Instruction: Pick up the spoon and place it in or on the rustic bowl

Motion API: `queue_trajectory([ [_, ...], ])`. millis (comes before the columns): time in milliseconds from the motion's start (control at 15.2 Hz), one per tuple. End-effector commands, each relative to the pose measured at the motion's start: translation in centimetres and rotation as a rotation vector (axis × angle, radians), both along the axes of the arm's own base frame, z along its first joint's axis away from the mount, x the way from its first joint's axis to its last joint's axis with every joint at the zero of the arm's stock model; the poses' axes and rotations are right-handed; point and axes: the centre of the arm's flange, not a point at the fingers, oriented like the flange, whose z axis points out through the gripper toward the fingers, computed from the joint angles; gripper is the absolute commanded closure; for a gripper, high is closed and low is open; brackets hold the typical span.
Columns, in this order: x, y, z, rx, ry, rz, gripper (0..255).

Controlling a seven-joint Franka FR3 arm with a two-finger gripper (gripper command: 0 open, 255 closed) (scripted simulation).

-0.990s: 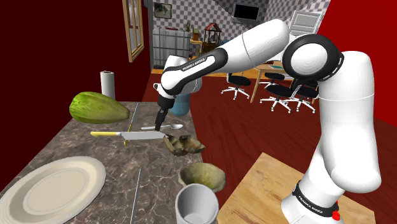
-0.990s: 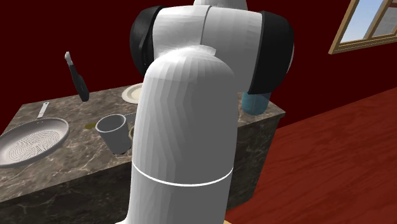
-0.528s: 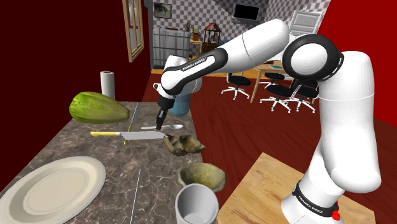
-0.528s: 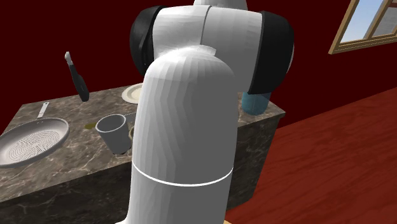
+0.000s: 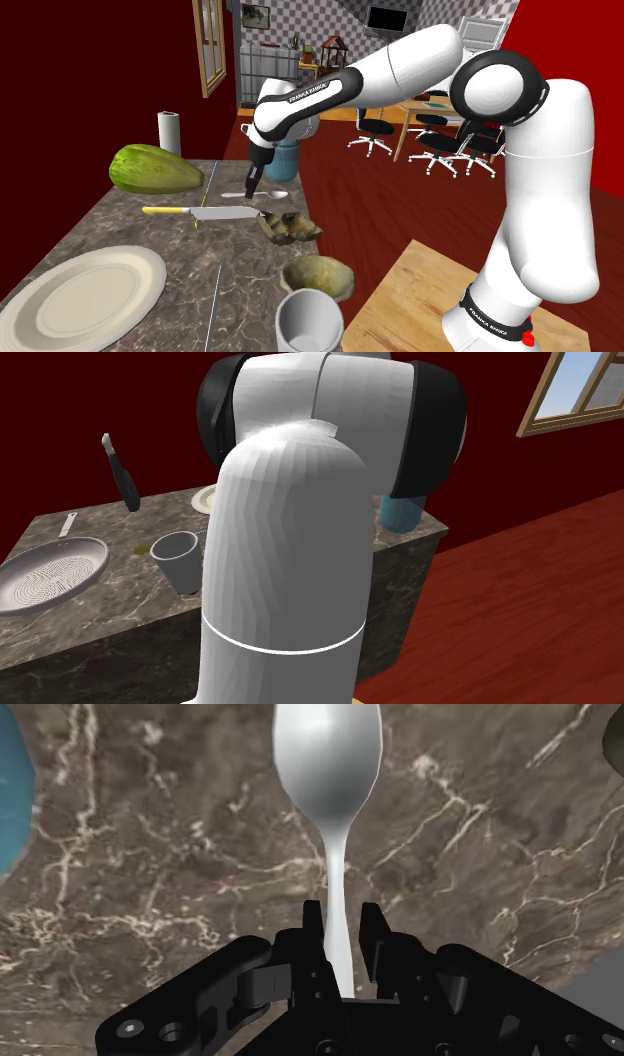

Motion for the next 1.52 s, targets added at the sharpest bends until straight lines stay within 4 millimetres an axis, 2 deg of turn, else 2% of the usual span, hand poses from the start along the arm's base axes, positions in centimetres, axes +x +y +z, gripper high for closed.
queue_trajectory([
  [0,0.1,0.0,1.0,0.0,0.0,0.0,255],
  [1452,0.1,0.0,12.6,0.0,0.0,0.0,255],
])
